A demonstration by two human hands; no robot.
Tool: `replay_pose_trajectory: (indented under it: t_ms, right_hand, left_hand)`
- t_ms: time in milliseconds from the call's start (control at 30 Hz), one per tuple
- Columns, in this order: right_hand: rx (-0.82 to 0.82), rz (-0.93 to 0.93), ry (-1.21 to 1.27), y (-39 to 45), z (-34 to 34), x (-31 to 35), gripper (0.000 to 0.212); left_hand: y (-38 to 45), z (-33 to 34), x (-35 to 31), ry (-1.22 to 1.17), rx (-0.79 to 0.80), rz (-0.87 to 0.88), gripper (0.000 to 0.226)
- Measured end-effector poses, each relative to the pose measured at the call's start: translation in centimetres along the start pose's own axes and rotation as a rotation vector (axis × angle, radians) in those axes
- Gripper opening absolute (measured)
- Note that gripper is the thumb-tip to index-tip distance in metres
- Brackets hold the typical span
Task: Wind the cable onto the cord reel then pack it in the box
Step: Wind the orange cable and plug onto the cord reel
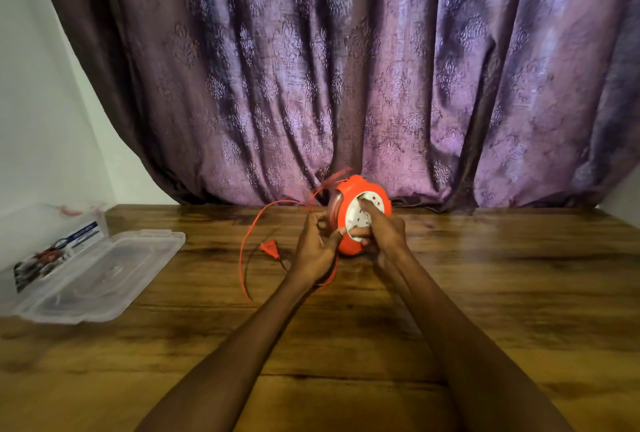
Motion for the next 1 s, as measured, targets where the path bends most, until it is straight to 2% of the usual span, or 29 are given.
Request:
replay_pose_trajectory:
  t_ms: [67, 167, 233, 267, 333, 433, 533, 600, 700, 767, 800, 833, 900, 1000]
  right_hand:
    - [-0.007, -0.032, -0.006, 0.5, -0.3, 0.0, 0.053]
    - [-0.096, -0.213, -0.243, 0.6, -1.1, 1.2, 0.063]
    - [-0.229, -0.31, -0.332, 0.6, -2.0, 2.0, 0.055]
    - [-0.242, -0.366, -0.316, 0.7, -2.2, 2.4, 0.048]
    - [-0.11, -0.431, -0.222, 1.0, -1.8, 2.8, 0.048]
    - [0.16, -0.368, 0.019, 1.2, -1.6, 2.6, 0.044]
    - [0.239, -0.317, 0.169, 1.4, -2.3, 2.3, 0.032]
    - [0.261, -0.302, 0.237, 1.6, -2.8, 2.5, 0.034]
    - [0.273, -0.31, 0.229, 1.9, -3.4, 2.9, 0.03]
    - [0.303, -0.308, 0.211, 1.8, -3.7, 3.1, 0.023]
    - [0.32, -0.305, 0.197, 1.7, -3.7, 3.1, 0.022]
    - [0.34, -0.302, 0.182, 1.7, -3.6, 3.1, 0.021]
    - [0.385, -0.299, 0.155, 1.5, -3.3, 3.1, 0.019]
    - [0.431, -0.291, 0.142, 1.3, -2.9, 3.0, 0.018]
  left_hand:
    - [0.1, 0.0, -0.3, -0.001, -0.01, 0.018, 0.027]
    - [0.4, -0.7, -0.1, -0.149, -0.053, -0.089, 0.023]
    - [0.4, -1.1, 0.0, -0.251, -0.064, -0.15, 0.022]
    - [0.4, -1.3, 0.0, -0.259, -0.066, -0.156, 0.022]
    - [0.4, -1.5, -0.1, -0.292, -0.063, -0.164, 0.021]
    - [0.5, -1.2, -0.2, -0.391, -0.052, -0.228, 0.023]
    - [0.7, -1.3, -0.5, -0.397, 0.052, -0.267, 0.016]
    - [0.8, -1.7, -0.8, -0.295, 0.113, -0.262, 0.01]
    - [1.5, -4.1, -1.5, -0.111, -0.054, -0.158, 0.032]
    - [2.2, -6.3, -2.3, 0.069, -0.211, -0.026, 0.03]
    - [2.5, -6.9, -2.7, 0.123, -0.238, 0.03, 0.024]
    - [2.8, -7.2, -3.1, 0.129, -0.217, 0.064, 0.018]
    - [3.1, -6.7, -3.3, 0.086, -0.078, 0.092, 0.012]
    - [3.0, -5.6, -2.7, 0.041, 0.124, 0.043, 0.012]
Point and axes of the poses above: each hand's wrist, its own y-axis towards the middle knuckle, its own z-axis out of the palm, x = y × z, the point moved 5 cm from there along y, towards the middle knuckle, and after that the axes turned 9 degrees about z, right-handed, at the moved point
